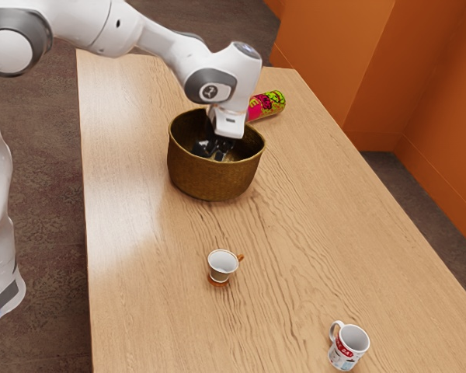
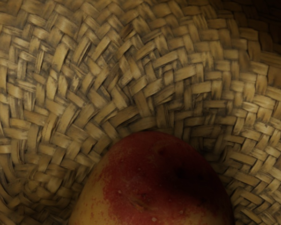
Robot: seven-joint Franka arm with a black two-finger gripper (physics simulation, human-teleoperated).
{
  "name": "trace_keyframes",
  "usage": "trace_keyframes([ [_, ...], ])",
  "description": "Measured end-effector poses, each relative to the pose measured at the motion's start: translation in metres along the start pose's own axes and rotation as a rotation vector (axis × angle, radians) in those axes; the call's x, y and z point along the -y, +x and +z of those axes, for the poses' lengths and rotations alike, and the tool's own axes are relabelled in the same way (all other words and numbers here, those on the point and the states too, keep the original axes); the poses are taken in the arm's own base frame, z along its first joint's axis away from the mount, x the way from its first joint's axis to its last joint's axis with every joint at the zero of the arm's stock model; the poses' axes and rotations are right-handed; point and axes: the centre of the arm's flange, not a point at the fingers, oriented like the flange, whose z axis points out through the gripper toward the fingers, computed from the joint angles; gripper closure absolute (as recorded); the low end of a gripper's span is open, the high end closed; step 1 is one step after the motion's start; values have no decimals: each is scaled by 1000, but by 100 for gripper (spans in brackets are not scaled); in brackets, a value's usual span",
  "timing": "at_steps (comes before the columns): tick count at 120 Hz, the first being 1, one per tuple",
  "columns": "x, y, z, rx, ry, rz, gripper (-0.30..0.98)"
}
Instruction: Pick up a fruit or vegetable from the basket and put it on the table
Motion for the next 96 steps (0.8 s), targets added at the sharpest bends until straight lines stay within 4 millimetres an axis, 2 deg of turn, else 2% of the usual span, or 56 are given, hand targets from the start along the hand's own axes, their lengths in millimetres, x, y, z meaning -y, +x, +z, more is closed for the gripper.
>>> trace_keyframes([
  [36, 4, 4, 12, 3, -13, 3, 0],
  [96, 6, 8, 19, -10, -19, 4, 0],
])
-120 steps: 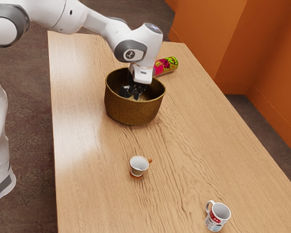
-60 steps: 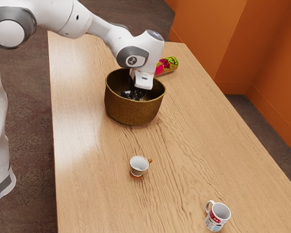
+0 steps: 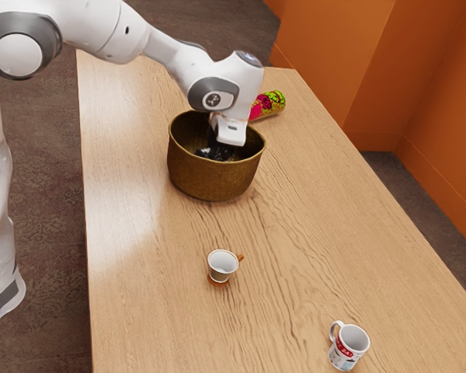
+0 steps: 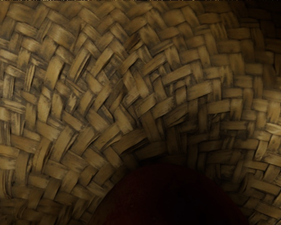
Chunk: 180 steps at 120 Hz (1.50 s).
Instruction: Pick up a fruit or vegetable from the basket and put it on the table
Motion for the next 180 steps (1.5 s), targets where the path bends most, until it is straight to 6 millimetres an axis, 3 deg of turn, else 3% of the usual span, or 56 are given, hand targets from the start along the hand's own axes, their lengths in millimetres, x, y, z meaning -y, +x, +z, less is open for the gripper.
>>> trace_keyframes([
  [63, 1, -1, 2, -12, -5, -8, 5],
  [84, 0, -2, 1, -13, -5, -10, 37],
  [104, 0, -1, 1, -12, 0, -10, 47],
  [125, -1, 1, -1, -13, 0, -9, 45],
  [149, -6, 1, -22, -30, 21, -6, 46],
  [180, -11, -7, -64, -50, 40, -16, 46],
])
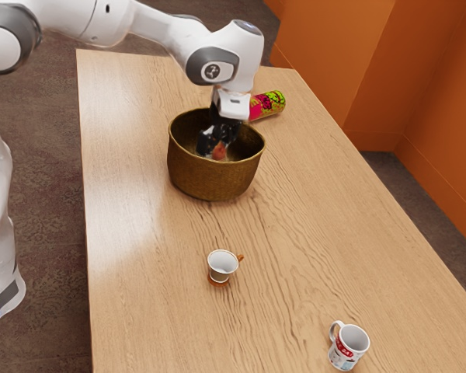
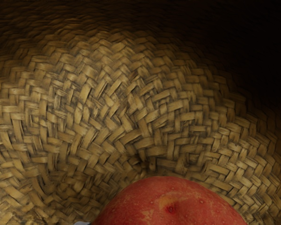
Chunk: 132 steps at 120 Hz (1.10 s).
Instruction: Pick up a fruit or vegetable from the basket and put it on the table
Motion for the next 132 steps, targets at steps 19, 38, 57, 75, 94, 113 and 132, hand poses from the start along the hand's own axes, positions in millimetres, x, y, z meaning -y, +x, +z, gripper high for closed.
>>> trace_keyframes([
  [19, -1, -3, -33, -7, 13, -3, 46],
  [38, -1, -5, -82, -25, 51, -4, 46],
  [57, -12, 5, -150, -53, 116, 22, 46],
  [75, -8, 23, -209, -80, 187, 41, 46],
  [94, 48, 101, -211, -88, 183, 91, 46],
  [113, 55, 136, -198, -100, 129, 141, 45],
  [132, 51, 138, -195, -97, 90, 163, 14],
])
